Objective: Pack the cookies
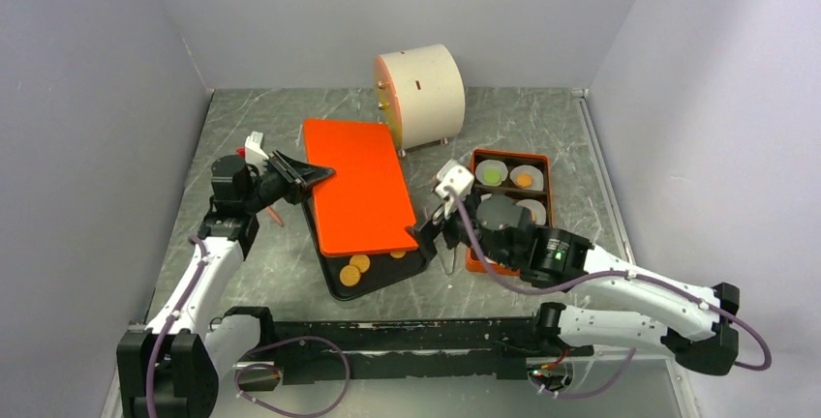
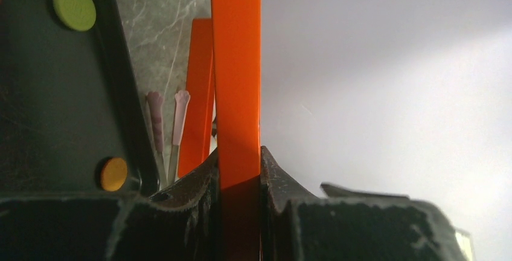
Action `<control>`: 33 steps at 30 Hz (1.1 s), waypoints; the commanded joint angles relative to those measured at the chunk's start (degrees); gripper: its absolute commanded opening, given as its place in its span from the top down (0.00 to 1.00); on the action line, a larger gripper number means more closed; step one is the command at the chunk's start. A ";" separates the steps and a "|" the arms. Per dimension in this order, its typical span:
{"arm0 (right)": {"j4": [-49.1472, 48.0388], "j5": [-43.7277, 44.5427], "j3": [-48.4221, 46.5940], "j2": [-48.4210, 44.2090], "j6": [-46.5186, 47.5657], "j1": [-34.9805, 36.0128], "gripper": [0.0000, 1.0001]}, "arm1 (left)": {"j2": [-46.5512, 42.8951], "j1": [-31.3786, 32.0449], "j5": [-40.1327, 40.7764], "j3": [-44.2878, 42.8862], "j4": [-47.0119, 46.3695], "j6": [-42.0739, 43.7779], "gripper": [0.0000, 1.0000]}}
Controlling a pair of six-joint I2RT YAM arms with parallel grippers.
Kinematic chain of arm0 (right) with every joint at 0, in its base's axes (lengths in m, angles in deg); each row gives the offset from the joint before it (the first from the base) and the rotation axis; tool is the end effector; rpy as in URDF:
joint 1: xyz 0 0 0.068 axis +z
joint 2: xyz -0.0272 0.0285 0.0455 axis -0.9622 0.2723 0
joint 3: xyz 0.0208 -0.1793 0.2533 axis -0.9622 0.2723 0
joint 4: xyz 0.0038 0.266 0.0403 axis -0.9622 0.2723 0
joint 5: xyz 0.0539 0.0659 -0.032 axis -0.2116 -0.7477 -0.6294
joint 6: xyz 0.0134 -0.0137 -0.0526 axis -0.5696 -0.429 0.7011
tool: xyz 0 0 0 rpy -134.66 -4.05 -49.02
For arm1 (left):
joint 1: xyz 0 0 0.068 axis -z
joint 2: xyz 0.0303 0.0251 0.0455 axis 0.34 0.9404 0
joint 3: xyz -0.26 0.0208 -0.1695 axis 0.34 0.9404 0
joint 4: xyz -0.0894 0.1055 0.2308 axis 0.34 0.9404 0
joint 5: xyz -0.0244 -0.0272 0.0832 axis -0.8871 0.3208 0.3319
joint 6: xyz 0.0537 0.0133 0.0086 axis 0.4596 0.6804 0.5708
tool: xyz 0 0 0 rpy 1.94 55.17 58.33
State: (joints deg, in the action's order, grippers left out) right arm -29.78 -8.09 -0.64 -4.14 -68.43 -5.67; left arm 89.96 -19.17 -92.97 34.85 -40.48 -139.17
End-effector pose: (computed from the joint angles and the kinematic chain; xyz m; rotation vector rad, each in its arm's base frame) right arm 0.0819 0.1767 0.3843 -0.8637 1.6713 0.5586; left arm 0.2084 -0.0275 0.3072 -0.6761 1.9154 -1.4818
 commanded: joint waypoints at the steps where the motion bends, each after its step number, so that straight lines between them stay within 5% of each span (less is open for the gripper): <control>1: 5.64 -2.67 -4.30 0.87 -5.62 -8.40 0.00 | -1.27 2.44 -1.70 1.02 -6.96 1.12 0.95; 20: 2.52 -10.82 3.36 8.11 -28.75 -61.79 0.00 | 8.39 18.23 1.72 8.85 -35.18 -5.18 0.95; 26: -1.93 -10.50 8.34 9.99 -31.66 -72.05 0.00 | 13.55 23.54 4.38 9.50 -43.98 -6.71 0.95; 33: -2.54 -8.11 10.19 14.65 -30.68 -74.92 0.00 | 15.99 27.89 8.82 8.40 -43.87 -4.61 0.95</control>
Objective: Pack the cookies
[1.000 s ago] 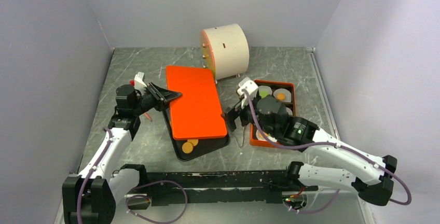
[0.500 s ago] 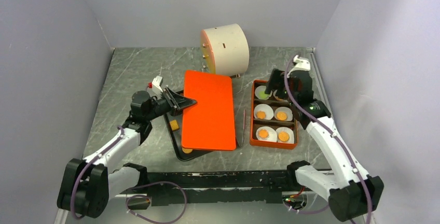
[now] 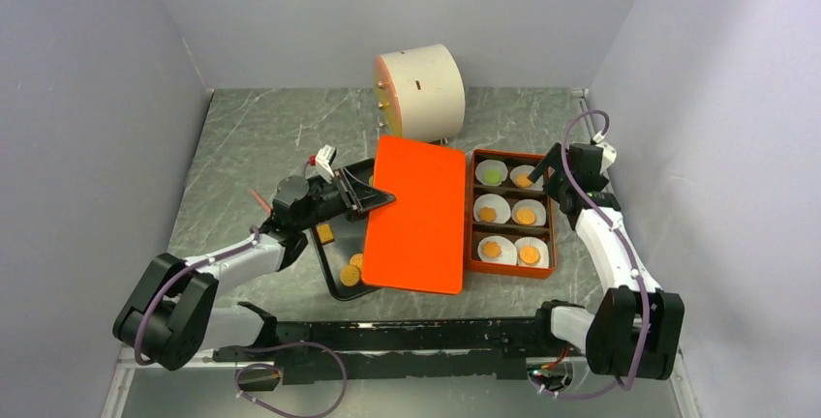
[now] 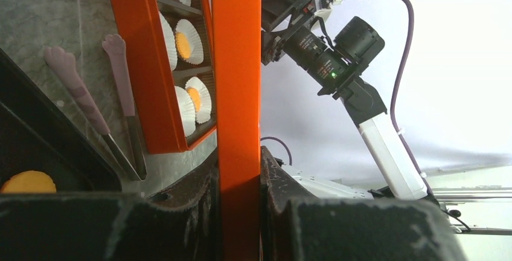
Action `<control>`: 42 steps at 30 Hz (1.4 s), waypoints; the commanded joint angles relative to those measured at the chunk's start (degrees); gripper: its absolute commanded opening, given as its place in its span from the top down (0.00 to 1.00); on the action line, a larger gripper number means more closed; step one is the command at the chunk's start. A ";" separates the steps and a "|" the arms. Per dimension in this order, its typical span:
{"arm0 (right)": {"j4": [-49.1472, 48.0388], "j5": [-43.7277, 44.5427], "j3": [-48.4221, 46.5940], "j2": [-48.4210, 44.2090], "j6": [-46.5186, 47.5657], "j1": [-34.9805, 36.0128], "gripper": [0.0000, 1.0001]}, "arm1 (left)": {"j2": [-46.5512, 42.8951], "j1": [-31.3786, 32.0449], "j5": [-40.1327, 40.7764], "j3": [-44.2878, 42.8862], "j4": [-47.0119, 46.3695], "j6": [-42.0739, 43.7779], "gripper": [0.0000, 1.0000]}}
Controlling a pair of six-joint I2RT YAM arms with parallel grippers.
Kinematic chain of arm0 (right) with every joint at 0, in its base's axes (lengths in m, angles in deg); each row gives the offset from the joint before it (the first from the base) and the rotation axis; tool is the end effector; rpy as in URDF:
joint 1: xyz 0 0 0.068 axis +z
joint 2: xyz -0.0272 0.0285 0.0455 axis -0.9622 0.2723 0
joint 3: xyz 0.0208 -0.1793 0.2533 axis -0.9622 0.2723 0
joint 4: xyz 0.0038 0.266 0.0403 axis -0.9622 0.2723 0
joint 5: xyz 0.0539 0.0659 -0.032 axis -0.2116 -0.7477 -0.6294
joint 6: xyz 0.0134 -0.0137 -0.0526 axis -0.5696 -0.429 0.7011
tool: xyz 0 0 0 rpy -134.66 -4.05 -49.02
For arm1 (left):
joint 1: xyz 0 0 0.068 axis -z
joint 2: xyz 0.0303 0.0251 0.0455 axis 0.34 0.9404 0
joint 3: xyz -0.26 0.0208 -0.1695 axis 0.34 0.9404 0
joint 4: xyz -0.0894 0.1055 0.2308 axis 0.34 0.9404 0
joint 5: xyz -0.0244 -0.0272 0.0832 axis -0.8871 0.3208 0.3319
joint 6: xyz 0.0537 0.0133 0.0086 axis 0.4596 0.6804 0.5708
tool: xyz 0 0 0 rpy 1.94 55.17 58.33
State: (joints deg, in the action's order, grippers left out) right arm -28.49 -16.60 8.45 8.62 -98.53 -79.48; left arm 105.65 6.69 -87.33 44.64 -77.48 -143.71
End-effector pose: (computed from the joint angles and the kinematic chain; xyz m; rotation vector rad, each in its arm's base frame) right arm 0.2354 -0.0278 0.2806 0.7772 2.1138 0.0631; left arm 0.2128 -0.1309 0.2564 -0.2777 1.9397 -1.7760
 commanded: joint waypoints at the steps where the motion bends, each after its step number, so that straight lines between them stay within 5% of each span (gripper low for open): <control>1: -4.54 -0.88 1.77 2.56 -0.50 -1.58 0.00 | 0.50 2.68 3.84 -1.78 -6.25 0.37 0.95; 23: -13.38 -30.90 12.43 1.57 1.28 -1.63 0.00 | 15.11 14.91 13.92 -12.27 -8.06 2.69 0.95; 32: -12.26 -22.86 10.88 -4.45 -1.34 -1.66 0.00 | 22.78 20.69 23.68 -17.21 -12.04 2.41 0.95; 42: -8.99 -14.54 3.56 -3.33 -2.56 -1.66 0.00 | 36.18 22.13 23.67 -29.10 -14.36 -2.26 0.95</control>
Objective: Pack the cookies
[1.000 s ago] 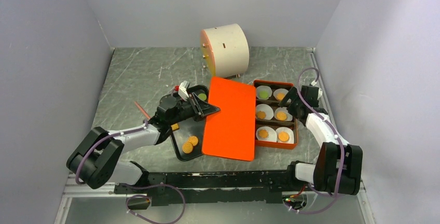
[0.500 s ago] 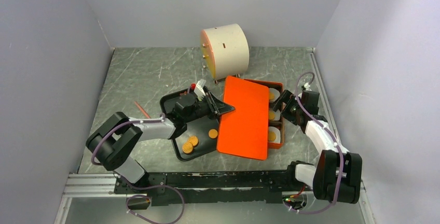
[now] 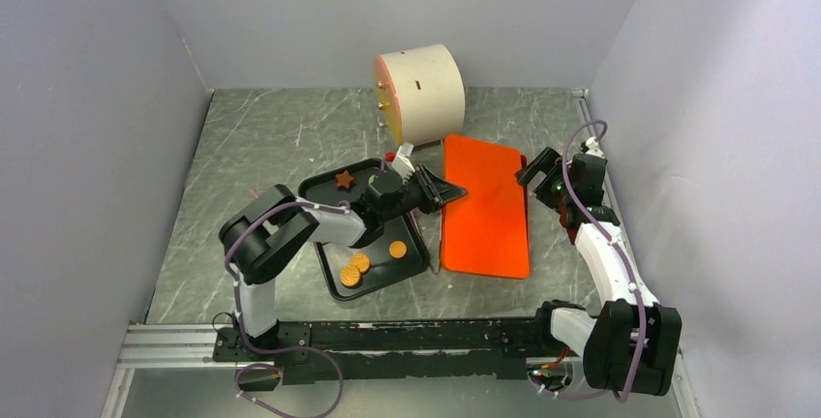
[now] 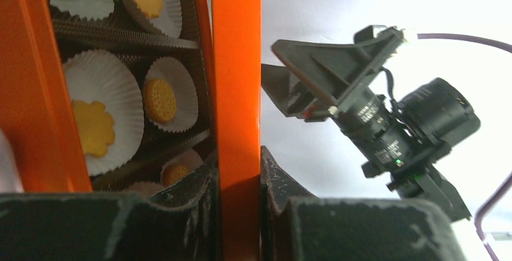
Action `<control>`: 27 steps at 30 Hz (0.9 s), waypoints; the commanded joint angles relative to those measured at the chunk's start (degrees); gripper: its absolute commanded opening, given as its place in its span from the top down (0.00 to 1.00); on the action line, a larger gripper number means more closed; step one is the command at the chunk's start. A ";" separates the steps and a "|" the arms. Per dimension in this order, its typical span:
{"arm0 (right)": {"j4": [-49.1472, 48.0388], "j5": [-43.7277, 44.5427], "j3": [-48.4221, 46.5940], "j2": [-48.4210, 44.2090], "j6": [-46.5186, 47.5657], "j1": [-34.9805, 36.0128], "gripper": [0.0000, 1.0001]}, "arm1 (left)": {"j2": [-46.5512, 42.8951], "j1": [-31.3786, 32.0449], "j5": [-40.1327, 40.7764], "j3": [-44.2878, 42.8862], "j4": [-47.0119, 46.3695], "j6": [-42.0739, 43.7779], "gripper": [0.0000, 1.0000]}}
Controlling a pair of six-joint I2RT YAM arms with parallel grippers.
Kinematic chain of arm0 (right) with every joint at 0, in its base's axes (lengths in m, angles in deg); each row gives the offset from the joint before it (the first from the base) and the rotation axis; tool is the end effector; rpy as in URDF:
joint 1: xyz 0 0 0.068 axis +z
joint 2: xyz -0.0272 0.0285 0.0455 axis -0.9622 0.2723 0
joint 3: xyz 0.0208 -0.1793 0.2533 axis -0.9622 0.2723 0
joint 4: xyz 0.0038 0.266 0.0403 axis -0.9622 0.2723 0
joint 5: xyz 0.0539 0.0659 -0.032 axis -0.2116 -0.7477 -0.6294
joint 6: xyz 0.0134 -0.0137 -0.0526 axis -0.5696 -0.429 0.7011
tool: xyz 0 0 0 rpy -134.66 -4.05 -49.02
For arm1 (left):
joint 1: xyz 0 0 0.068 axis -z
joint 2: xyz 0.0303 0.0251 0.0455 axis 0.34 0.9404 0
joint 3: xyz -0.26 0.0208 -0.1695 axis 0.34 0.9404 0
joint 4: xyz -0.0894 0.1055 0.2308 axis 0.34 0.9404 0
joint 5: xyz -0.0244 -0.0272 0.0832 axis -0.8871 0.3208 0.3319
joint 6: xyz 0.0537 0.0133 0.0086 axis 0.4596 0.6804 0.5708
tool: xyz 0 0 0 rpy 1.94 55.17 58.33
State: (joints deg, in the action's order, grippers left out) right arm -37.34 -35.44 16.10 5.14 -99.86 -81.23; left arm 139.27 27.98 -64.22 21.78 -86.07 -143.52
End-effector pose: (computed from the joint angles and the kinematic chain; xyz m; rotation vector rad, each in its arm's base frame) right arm 0.2217 -0.0207 0.2611 0.6453 2.1062 0.4362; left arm 0.2626 -0.3016 0.2183 -0.3037 1.9688 -1.7154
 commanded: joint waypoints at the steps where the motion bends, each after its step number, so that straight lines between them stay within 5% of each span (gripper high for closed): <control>1: -0.15 4.68 -4.24 0.41 -1.53 0.08 0.00 | 3.59 1.13 0.94 -7.30 -4.58 -2.32 0.95; 12: -2.01 6.14 -2.18 3.63 -1.11 0.08 0.00 | 10.55 1.59 0.90 -13.99 0.32 -2.46 0.95; 27: -4.04 -1.83 1.34 8.96 -0.32 0.08 0.01 | 8.70 0.91 3.55 -16.52 13.98 3.29 0.95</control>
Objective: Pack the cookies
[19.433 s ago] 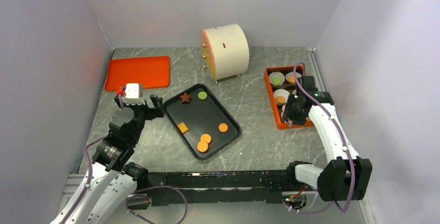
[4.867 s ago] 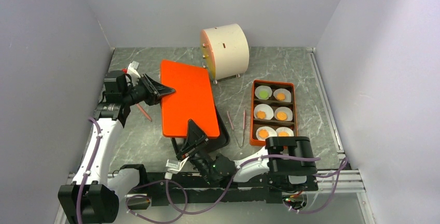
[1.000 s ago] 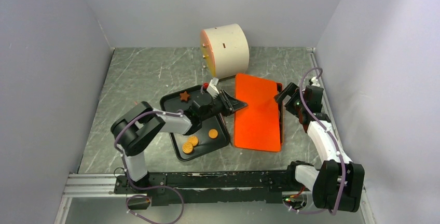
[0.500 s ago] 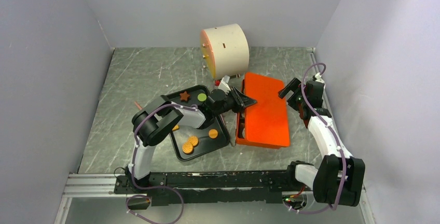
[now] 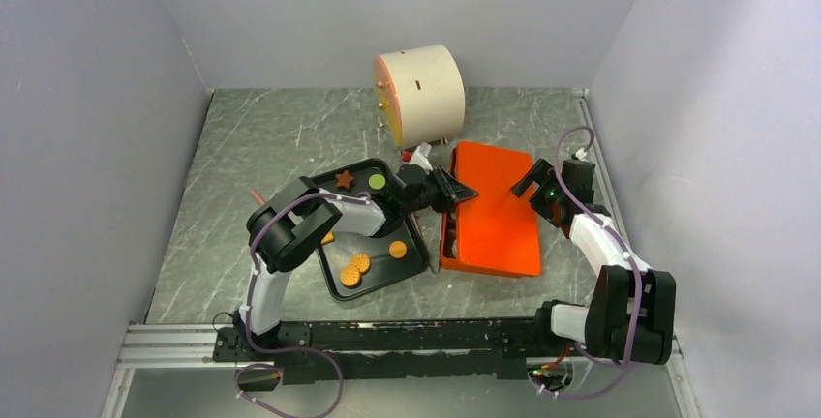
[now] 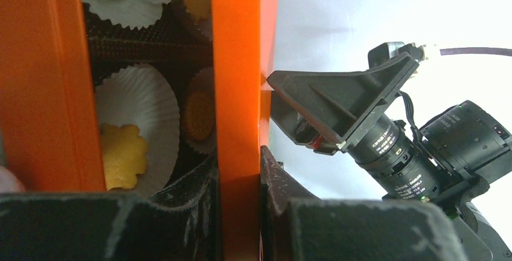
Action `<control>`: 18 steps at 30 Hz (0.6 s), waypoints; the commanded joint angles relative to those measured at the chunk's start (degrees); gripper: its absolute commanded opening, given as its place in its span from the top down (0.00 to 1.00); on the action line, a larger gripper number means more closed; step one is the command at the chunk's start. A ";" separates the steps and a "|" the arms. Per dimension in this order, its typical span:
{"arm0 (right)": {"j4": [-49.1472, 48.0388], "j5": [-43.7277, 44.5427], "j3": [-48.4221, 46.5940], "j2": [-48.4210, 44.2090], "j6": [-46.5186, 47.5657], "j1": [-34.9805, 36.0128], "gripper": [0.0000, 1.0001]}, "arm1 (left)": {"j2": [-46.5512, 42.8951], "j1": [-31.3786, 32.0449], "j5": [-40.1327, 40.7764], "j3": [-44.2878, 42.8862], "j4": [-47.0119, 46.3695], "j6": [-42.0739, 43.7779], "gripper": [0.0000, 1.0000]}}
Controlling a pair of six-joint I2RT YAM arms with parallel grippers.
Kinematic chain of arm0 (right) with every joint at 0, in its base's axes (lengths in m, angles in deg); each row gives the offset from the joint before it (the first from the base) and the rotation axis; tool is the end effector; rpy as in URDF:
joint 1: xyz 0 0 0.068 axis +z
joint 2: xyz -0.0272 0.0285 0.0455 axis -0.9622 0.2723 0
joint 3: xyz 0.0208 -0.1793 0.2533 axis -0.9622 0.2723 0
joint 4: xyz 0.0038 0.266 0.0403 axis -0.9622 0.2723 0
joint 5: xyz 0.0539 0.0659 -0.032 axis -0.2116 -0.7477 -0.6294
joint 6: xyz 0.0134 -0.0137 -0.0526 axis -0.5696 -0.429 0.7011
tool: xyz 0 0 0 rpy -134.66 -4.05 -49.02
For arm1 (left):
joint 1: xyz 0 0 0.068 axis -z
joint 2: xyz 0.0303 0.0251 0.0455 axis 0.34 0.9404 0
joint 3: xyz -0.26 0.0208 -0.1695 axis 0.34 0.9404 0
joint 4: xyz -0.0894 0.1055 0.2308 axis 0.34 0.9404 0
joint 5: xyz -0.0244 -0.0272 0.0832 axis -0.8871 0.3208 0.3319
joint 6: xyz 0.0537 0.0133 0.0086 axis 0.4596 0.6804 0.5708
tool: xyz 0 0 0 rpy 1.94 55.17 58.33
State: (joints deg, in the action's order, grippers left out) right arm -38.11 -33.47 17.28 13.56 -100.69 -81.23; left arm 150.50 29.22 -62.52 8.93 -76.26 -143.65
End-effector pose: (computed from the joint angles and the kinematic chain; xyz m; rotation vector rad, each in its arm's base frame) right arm 0.2385 -0.0241 0.2241 0.7416 2.2375 0.3856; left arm 0.2951 -0.3506 0.1866 -0.3582 2.1161 -1.6085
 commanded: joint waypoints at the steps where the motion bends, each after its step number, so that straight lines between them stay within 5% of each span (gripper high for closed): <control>1: -3.40 -4.51 0.07 0.63 0.56 0.04 0.01 | -2.54 -0.49 1.88 -3.97 5.08 3.76 0.95; 18: -2.23 -8.97 -1.76 -1.05 0.13 0.30 0.03 | -4.32 -2.78 4.34 -8.36 19.18 10.57 0.94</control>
State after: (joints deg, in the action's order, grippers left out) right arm -39.38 -39.98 17.26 13.89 -100.47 -81.23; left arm 149.08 27.93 -61.49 2.07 -63.12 -137.13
